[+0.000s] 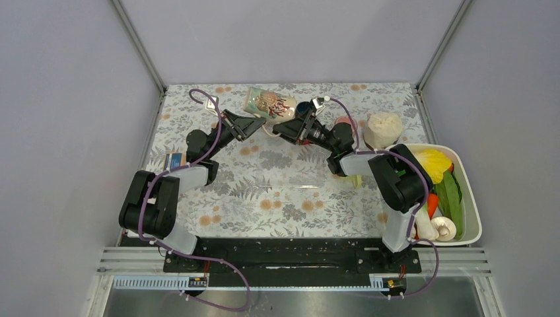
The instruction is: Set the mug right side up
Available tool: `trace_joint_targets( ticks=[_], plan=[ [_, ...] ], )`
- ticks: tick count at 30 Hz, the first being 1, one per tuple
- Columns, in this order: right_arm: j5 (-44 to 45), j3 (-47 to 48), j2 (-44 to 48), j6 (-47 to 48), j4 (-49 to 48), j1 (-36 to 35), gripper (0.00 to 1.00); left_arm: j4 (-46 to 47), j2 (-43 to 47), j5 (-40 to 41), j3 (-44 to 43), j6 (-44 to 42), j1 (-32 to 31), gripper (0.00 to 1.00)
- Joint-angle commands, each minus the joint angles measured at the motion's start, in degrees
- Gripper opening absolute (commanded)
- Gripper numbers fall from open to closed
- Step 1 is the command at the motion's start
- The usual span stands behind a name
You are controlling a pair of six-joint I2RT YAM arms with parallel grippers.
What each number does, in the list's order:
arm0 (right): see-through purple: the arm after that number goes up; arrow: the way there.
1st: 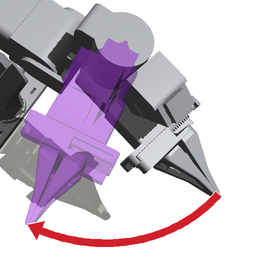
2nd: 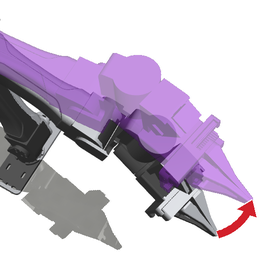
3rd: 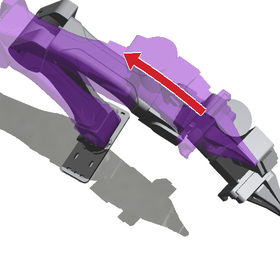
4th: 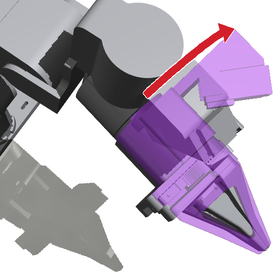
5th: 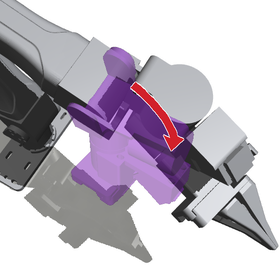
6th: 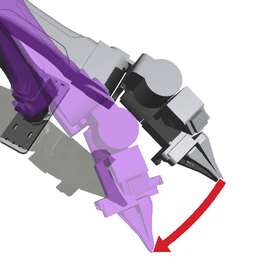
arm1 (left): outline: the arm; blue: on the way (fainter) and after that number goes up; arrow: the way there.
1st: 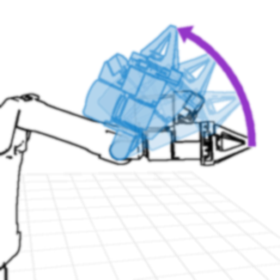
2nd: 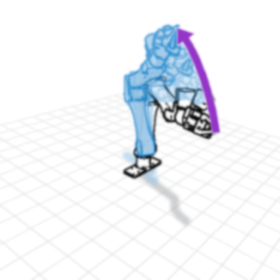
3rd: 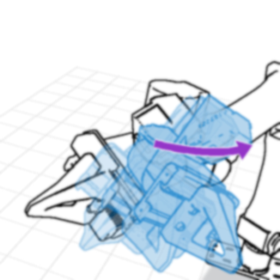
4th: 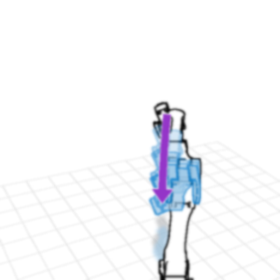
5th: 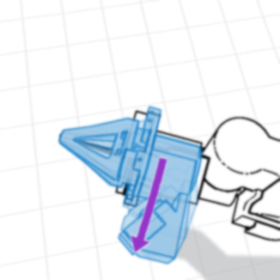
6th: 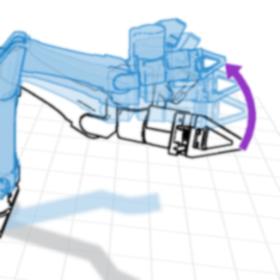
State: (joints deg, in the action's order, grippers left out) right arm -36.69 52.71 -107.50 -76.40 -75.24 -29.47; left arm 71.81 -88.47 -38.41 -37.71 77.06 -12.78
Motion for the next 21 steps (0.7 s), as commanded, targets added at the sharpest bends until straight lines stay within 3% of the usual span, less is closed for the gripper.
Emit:
trace_joint_targets(
  ticks=[1,13,21],
  plan=[
    [1.06,2.75,-0.16,-0.78,-4.62,-0.58,0.64,11.86,1.42,0.13,-0.42,-1.14,-1.64,0.00],
    [2.40,3.11,0.39,-5.38,-5.49,0.83,0.44,9.75,2.45,-2.37,0.94,-4.01,-2.57,0.00],
    [3.58,2.62,2.08,-6.45,-5.35,1.94,0.40,6.00,3.10,-4.88,0.76,-6.62,-3.12,0.00]
  ],
)
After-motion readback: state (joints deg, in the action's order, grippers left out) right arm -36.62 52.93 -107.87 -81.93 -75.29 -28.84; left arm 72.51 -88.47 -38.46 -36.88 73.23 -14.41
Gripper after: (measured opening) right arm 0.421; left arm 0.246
